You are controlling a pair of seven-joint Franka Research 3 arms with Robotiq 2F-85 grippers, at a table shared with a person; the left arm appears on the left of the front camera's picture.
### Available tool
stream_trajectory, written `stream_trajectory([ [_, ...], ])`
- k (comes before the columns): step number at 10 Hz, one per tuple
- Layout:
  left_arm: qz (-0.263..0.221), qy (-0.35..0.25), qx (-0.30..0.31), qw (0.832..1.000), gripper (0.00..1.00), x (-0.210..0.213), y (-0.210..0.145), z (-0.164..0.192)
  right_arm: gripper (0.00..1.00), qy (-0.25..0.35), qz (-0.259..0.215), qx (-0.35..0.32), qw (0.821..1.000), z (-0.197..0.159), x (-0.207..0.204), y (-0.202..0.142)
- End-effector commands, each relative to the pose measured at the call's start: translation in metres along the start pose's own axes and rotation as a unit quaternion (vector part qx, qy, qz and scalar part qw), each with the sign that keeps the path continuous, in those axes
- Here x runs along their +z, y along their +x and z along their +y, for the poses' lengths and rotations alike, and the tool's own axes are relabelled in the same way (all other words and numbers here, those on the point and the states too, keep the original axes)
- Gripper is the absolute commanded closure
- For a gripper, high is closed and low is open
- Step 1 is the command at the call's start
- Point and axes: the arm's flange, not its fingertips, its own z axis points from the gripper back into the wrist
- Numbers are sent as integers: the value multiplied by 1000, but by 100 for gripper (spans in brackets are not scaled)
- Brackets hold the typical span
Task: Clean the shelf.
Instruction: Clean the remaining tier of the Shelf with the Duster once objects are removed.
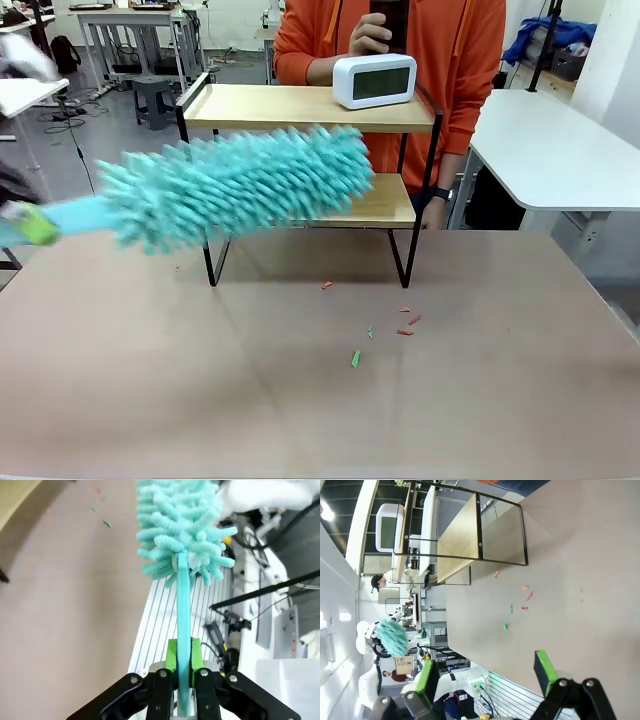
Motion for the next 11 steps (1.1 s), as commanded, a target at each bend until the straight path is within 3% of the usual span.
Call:
stream_trajectory([
  [1, -117, 33, 21, 992, 88, 47, -47, 6, 0, 11, -7, 12, 1000, 1, -1, 2],
  [2, -188, 30, 43, 981, 88, 67, -72, 11, 0, 11, -7, 12, 1000, 1, -1, 2],
  [4, -335, 3, 123, 934, 88, 95, -115, 34, 0, 11, -7, 12, 1000, 1, -1, 2],
  [6, -391, 24, 274, 878, 88, 95, -133, 67, 0, 11, -7, 12, 1000, 1, -1, 2],
  [7, -379, 22, 329, 865, 88, 88, -133, 80, 0, 11, -7, 12, 1000, 1, -1, 2],
  [8, -360, 10, 373, 855, 88, 78, -127, 92, 0, 11, -7, 12, 1000, 1, -1, 2],
  [9, -365, 26, 281, 887, 88, 101, -161, 81, 0, 11, -7, 12, 1000, 1, -1, 2],
  [11, -365, 26, 281, 887, 88, 101, -161, 81, 0, 11, -7, 12, 1000, 1, -1, 2],
])
